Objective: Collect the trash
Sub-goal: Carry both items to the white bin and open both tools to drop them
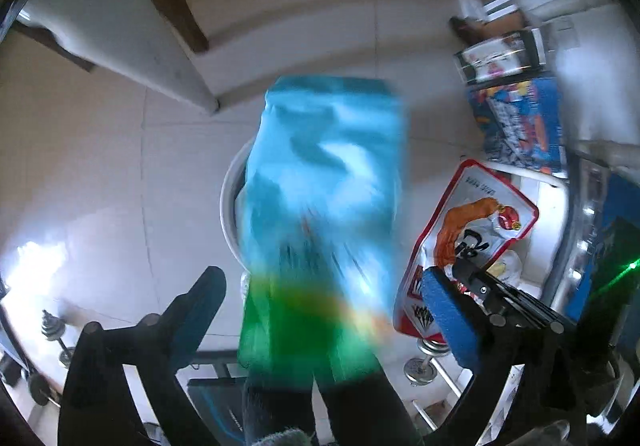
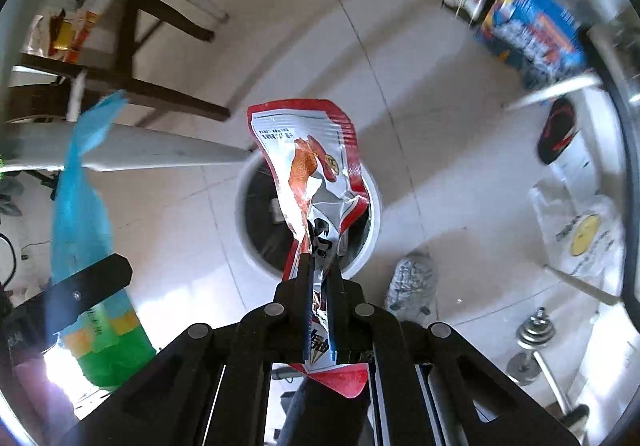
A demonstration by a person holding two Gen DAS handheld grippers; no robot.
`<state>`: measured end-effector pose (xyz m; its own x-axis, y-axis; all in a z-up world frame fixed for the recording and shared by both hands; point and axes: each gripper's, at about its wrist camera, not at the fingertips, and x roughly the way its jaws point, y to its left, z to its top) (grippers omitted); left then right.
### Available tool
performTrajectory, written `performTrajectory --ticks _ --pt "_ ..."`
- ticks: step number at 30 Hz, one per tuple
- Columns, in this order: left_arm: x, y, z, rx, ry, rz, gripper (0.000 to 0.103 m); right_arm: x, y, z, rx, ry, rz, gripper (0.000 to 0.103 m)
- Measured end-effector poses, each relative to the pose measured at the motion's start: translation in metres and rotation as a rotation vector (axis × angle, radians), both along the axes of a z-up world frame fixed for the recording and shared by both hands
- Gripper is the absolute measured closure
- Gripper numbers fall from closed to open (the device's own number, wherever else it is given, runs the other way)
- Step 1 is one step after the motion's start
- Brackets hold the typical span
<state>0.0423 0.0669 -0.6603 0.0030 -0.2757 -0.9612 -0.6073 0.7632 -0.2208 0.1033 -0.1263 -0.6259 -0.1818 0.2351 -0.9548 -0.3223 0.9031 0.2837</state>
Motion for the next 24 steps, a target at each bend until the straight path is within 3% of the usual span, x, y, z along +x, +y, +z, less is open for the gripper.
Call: performTrajectory --ticks 3,6,7,8,9,10,12,16,24 --pt "0.003 0.001 -0.040 0.027 0.038 0.013 0.003 0.004 0.010 -0.058 0.006 0.033 0.026 0.097" --pt "-0.002 0.004 -0.049 0.092 0.032 0.026 0.003 0.005 0.016 -0.106 0.018 0.100 0.036 0.093" --pt "-0.002 0.003 -0.050 0.120 0.042 0.023 0.003 0.004 0.016 -0.117 0.016 0.109 0.040 0.083" --pt "-0.007 0.004 -0.049 0.131 0.048 0.023 0.003 0.003 0.016 -0.122 0.015 0.107 0.044 0.061" --pt "-0.014 0.007 -0.050 0.140 0.049 0.027 0.003 0.001 0.015 -0.126 0.017 0.106 0.046 0.051" --pt "-0.017 0.006 -0.047 0.146 0.050 0.029 0.003 0.000 0.013 -0.127 0.015 0.103 0.045 0.039" --pt "-0.021 0.003 -0.039 0.162 0.052 0.031 0.003 -0.001 0.010 -0.124 0.003 0.091 0.055 0.033" --pt "-0.032 -0.002 -0.025 0.203 0.058 0.010 0.003 0.000 0.008 -0.103 -0.063 0.022 0.094 0.004" --pt "-0.039 -0.020 0.002 0.232 0.054 -0.002 0.003 -0.004 0.006 -0.057 -0.162 -0.112 0.151 0.001"
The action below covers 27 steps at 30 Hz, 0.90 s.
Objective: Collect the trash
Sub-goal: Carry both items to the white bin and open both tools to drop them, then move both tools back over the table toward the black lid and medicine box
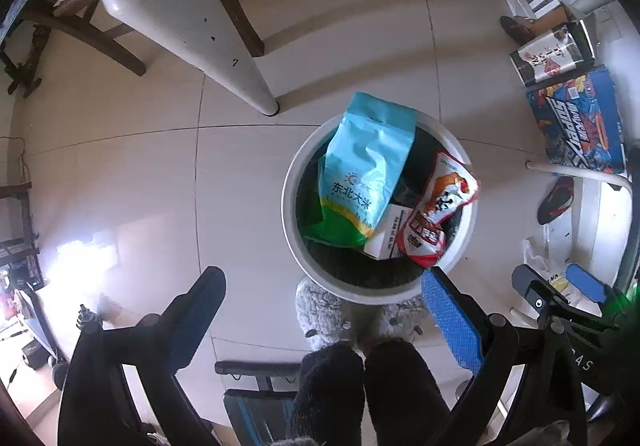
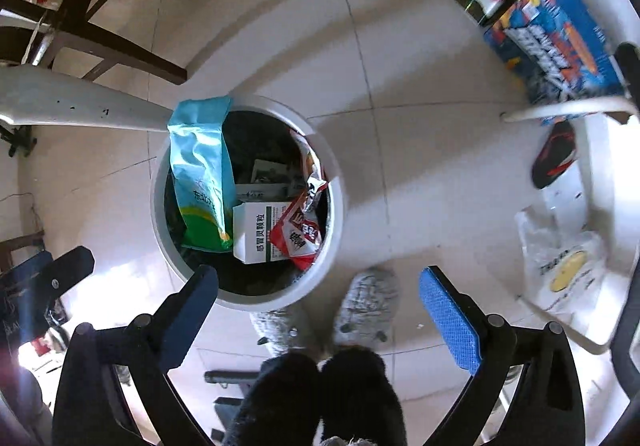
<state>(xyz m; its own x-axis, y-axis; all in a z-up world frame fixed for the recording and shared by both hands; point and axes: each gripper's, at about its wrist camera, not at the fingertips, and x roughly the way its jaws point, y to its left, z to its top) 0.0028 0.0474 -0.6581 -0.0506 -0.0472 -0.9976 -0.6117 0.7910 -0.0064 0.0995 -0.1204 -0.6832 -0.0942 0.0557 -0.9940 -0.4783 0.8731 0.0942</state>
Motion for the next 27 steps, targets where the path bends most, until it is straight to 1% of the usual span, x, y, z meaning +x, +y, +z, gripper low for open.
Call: performTrajectory --ticks 4,8,14,17,22,27 --pt "-0.005 -0.004 0.020 0.005 -0.006 0.010 0.003 -0.002 -0.003 0.025 -0.010 -0.024 0.001 0.001" --pt "-0.011 -0.007 0.047 0.010 -0.019 0.023 0.003 -0.004 -0.006 0.051 -0.011 -0.036 -0.002 0.001" --pt "-0.023 -0.012 0.096 0.001 -0.033 0.031 0.003 -0.013 -0.013 0.107 -0.003 -0.055 0.010 0.001" --pt "-0.030 -0.016 0.127 -0.001 -0.041 0.025 0.003 -0.018 -0.016 0.143 0.008 -0.061 0.007 0.001" --pt "-0.042 -0.025 0.187 0.005 -0.053 -0.002 0.003 -0.029 -0.021 0.218 0.034 -0.078 0.010 0.001" --pt "-0.053 -0.030 0.238 0.002 -0.077 -0.016 0.003 -0.043 -0.025 0.287 0.055 -0.093 0.014 0.001"
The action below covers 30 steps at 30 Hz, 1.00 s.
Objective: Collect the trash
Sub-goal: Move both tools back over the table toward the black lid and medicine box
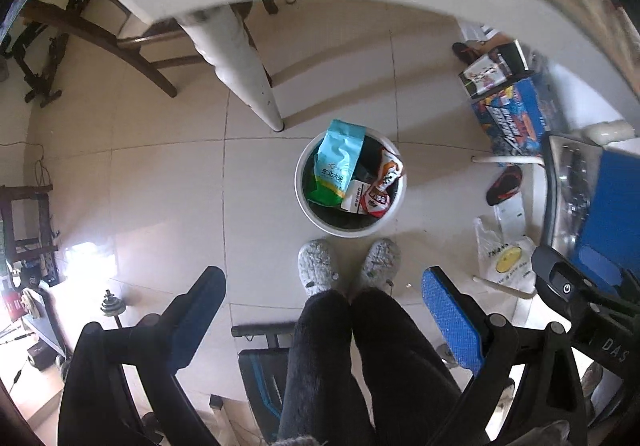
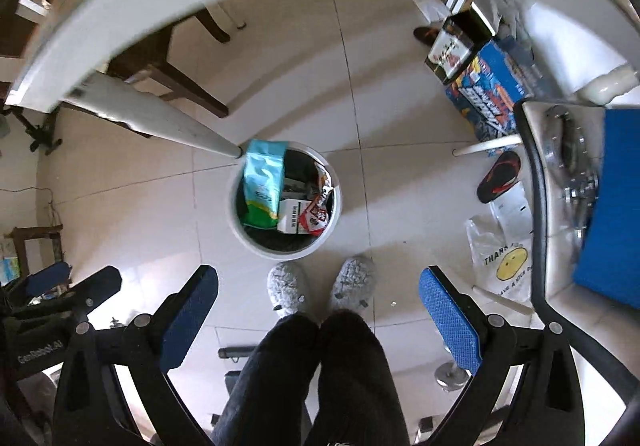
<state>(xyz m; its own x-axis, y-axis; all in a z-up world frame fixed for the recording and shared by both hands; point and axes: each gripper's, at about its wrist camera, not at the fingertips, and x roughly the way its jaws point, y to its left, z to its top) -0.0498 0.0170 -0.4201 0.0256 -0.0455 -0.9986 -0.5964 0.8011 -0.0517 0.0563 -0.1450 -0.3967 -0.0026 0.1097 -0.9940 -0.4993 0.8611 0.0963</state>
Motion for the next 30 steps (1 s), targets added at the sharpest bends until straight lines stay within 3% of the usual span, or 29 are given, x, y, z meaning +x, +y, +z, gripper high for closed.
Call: performTrajectory --ticks 9,16,23,30 --pt "-0.017 -0.001 0.085 0.030 -0.067 -0.040 0.003 -0.025 -0.008 0.104 0.028 0.008 -0.005 0.001" --pt "0.005 0.018 0.142 0.098 -0.181 -0.030 0.003 -0.011 -0.011 0.178 0.131 -0.025 -0.092 0.001" --pt "0.093 0.038 0.190 0.174 -0.286 -0.070 0.001 0.063 -0.023 0.237 0.218 -0.090 -0.225 0.001" --pt "0.240 0.029 0.201 0.204 -0.297 -0.120 0.001 0.181 -0.055 0.247 0.236 -0.098 -0.357 0.001"
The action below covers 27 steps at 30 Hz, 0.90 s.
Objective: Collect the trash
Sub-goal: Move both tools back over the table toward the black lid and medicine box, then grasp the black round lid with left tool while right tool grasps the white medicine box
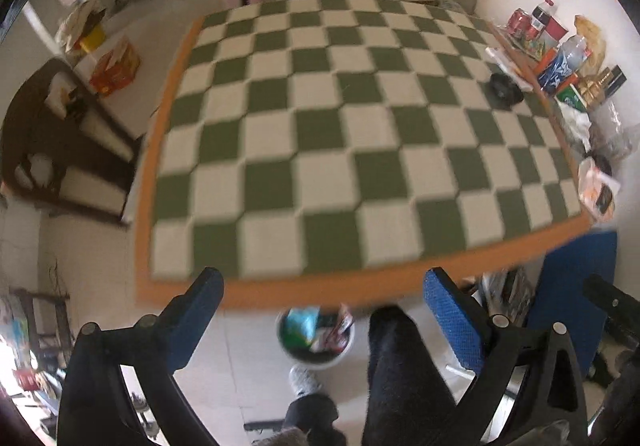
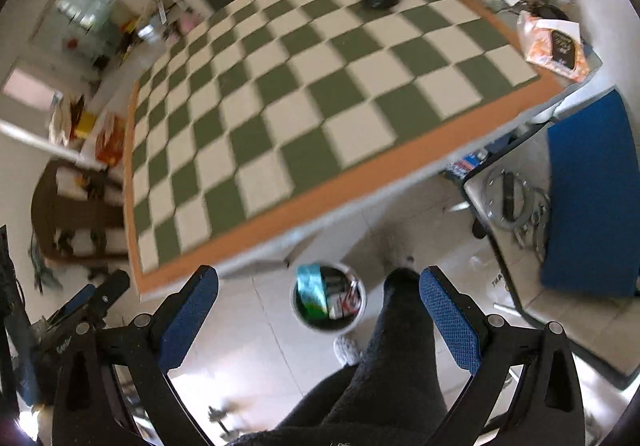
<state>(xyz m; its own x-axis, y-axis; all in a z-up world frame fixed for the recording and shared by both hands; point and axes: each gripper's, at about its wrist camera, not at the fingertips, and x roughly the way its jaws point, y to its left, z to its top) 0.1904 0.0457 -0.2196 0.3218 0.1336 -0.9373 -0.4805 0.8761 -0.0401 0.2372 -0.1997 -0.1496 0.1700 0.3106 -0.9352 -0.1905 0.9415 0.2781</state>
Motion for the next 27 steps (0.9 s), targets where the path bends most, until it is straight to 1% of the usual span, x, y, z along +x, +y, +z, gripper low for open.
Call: performTrajectory --ticks 1,2,3,4,6,7,8,9,11,12,14,17,19,22,24,25,27 --pt "0.021 -0.003 0.000 -0.006 0.005 -0.011 0.001 0.025 -0.006 -0.004 -0.003 0.003 -0.020 0.001" --pt "0.055 -0.010 -0.003 -0.016 0.013 -0.029 0.001 0.048 -0.013 -0.008 -0.005 0.008 -0.039 0.001" --pt "0.074 -0.014 -0.002 -0.020 0.018 -0.042 0.001 0.081 -0.021 -0.015 -0.010 0.019 -0.060 0.001" --pt "0.103 -0.021 -0.003 -0.026 0.025 -0.058 0.001 0.105 -0.027 -0.021 -0.015 0.028 -0.076 0.001" --pt "0.170 -0.039 -0.013 -0.054 0.053 -0.102 0.001 0.159 -0.043 -0.038 -0.030 0.055 -0.128 0.001" --pt "0.192 -0.045 -0.017 -0.067 0.067 -0.118 0.001 0.188 -0.052 -0.049 -0.040 0.068 -0.147 0.001" --pt "0.227 -0.057 -0.026 -0.093 0.089 -0.144 0.001 0.217 -0.060 -0.060 -0.058 0.082 -0.171 0.001" --pt "0.248 -0.063 -0.032 -0.112 0.101 -0.158 0.001 0.238 -0.067 -0.068 -0.066 0.093 -0.191 0.001" --pt "0.302 -0.080 -0.050 -0.184 0.124 -0.190 0.001 0.287 -0.080 -0.090 -0.083 0.132 -0.231 0.001" --pt "0.326 -0.087 -0.060 -0.224 0.137 -0.202 0.001 0.301 -0.084 -0.096 -0.084 0.144 -0.243 0.001" --pt "0.367 -0.100 -0.077 -0.264 0.164 -0.217 0.001 0.336 -0.089 -0.111 -0.097 0.165 -0.260 0.001" --pt "0.416 -0.114 -0.101 -0.293 0.207 -0.235 0.001 0.377 -0.094 -0.130 -0.124 0.178 -0.270 0.001" --pt "0.439 -0.120 -0.114 -0.305 0.234 -0.240 0.001 0.396 -0.097 -0.141 -0.124 0.193 -0.283 0.001" --pt "0.465 -0.130 -0.130 -0.342 0.264 -0.250 0.001 0.416 -0.100 -0.152 -0.128 0.205 -0.297 0.001" --pt "0.474 -0.137 -0.136 -0.348 0.275 -0.258 0.002 0.424 -0.102 -0.158 -0.125 0.218 -0.310 0.001" --pt "0.478 -0.141 -0.138 -0.337 0.282 -0.267 0.002 0.428 -0.105 -0.161 -0.126 0.228 -0.316 0.001" --pt "0.482 -0.147 -0.138 -0.289 0.290 -0.271 0.004 0.434 -0.108 -0.167 -0.125 0.246 -0.323 0.001"
